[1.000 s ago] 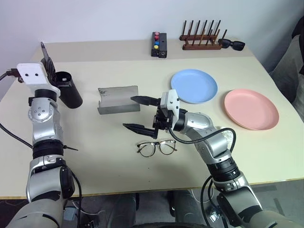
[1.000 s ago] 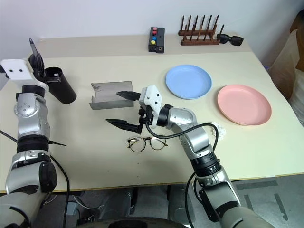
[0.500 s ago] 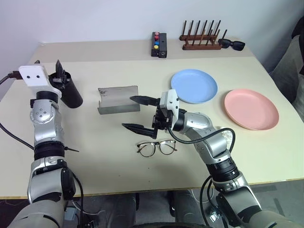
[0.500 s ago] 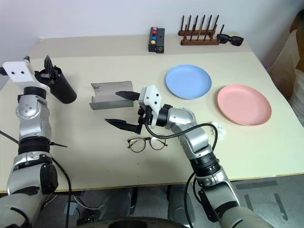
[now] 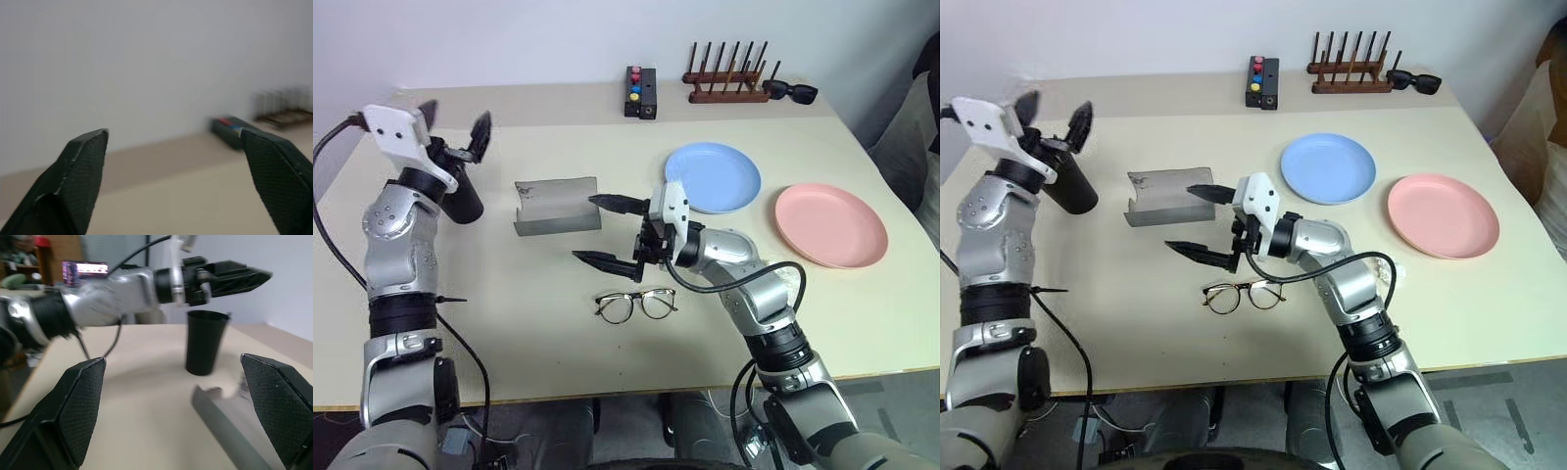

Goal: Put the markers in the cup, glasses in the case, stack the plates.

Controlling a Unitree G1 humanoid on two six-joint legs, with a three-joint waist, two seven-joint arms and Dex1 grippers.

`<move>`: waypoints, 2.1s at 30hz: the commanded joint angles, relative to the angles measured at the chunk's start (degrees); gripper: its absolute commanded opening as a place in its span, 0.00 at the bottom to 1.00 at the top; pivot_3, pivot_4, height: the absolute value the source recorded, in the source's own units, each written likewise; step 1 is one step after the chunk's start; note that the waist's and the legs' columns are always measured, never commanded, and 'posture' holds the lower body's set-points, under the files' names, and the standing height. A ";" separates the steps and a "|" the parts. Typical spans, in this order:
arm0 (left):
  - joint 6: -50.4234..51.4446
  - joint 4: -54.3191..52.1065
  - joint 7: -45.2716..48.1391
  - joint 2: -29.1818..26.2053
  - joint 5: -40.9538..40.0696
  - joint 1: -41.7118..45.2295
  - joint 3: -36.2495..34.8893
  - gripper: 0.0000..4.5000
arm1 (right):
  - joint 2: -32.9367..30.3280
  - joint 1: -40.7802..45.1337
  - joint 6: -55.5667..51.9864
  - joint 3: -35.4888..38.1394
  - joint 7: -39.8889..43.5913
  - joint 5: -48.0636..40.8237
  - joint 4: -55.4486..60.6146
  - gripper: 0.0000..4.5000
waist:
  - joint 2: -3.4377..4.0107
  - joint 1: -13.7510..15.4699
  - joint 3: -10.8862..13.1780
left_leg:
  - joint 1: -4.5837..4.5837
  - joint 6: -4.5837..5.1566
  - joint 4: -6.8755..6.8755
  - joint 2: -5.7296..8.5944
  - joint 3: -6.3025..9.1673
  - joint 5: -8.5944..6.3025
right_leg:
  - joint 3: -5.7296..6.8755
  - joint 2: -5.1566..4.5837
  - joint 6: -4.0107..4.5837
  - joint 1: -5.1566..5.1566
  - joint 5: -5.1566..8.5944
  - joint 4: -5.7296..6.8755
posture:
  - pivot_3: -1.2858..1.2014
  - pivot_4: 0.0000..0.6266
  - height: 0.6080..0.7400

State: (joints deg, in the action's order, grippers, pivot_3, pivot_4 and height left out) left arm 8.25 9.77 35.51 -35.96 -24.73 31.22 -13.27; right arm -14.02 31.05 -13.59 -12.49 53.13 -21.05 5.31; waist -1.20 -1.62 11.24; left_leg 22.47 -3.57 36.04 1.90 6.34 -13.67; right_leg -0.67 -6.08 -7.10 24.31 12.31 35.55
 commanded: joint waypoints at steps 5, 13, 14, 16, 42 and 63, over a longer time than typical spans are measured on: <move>13.16 -5.62 16.42 -9.47 1.64 -2.47 10.56 0.99 | -5.55 -0.45 -1.25 3.17 2.86 -2.04 3.12 1.00 | 0.03 -0.78 0.02 | -0.01 0.00 0.02 -0.16 0.02 0.00 | 0.01 0.18 0.05 0.00 -0.01 0.00 | 0.52 0.24 0.95; 8.48 7.21 24.63 -12.52 14.62 2.27 21.57 0.99 | -8.39 -2.67 -2.42 3.43 3.07 -2.17 5.32 1.00 | 0.05 -0.82 0.03 | -0.03 0.01 -0.03 -0.31 -0.06 0.00 | 0.00 0.30 0.09 0.02 -0.02 -0.02 | 0.52 0.24 0.95; 8.05 8.92 25.55 -12.23 15.44 3.19 22.34 0.99 | -8.39 -2.88 -2.43 3.43 2.80 -2.09 5.55 1.00 | 0.04 -0.78 0.04 | -0.02 0.01 -0.02 -0.31 -0.06 0.00 | 0.01 0.30 0.09 0.02 -0.02 -0.02 | 0.52 0.24 0.95; 7.11 12.03 26.86 -11.75 17.08 4.71 23.54 0.99 | -8.32 -3.21 -2.47 3.44 2.28 -2.00 5.96 1.00 | 0.04 -0.59 0.03 | 0.00 0.01 0.01 -0.31 -0.06 0.00 | 0.01 0.30 0.10 0.02 -0.03 -0.02 | 0.52 0.24 0.95; 8.02 -7.58 40.81 -11.43 13.72 -2.37 23.47 0.01 | -10.40 -4.57 -3.28 4.57 0.31 -2.09 7.85 1.00 | 0.04 -0.78 0.03 | 0.00 0.02 0.03 -0.37 -0.09 -0.01 | -0.01 0.31 0.12 0.02 -0.04 -0.02 | 0.52 0.24 0.95; 7.73 -7.79 39.88 -10.63 14.76 -3.27 23.52 0.52 | -10.24 -4.77 -3.09 4.47 0.27 -1.82 7.35 1.00 | 0.04 -0.76 0.03 | 0.00 0.03 0.04 -0.39 -0.09 -0.01 | -0.01 0.35 0.14 0.02 -0.05 -0.03 | 0.52 0.24 0.95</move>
State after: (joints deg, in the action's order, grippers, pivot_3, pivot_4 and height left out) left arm 15.92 3.79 75.57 -46.34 -8.56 27.76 12.35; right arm -24.14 25.63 -17.13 -8.81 53.25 -22.20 11.20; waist -1.16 -2.38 11.28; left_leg 22.47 -3.55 36.08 1.51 6.25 -13.68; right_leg -0.68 -5.74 -6.97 24.33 12.27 35.52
